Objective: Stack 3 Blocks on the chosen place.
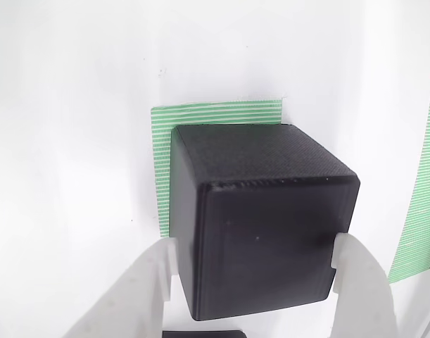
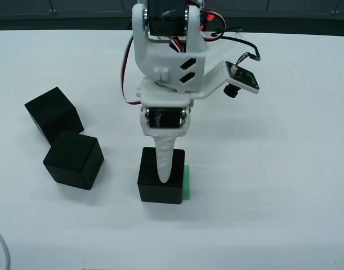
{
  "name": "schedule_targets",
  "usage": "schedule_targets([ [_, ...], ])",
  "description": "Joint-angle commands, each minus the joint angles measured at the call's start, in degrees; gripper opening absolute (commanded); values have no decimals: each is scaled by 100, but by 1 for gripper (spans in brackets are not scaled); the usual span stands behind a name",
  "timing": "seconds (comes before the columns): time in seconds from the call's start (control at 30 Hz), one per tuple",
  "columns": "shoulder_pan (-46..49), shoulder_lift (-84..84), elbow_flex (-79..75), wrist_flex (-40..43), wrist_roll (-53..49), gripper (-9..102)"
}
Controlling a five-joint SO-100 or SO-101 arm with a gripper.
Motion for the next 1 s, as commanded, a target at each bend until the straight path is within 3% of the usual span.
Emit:
schedule_targets([
  [0.0,-53,105,62,9,-9,24],
  [0.2,18,360,70,9,-18,24],
  [0.37,132,1424,185,281,-650,24],
  [0.6,879,2733,598,1072,-3120,24],
  [0.83,3015,3050,1301,1046,-5774,25],
  [0.97,3911,3067,1362,967,-7154,32],
])
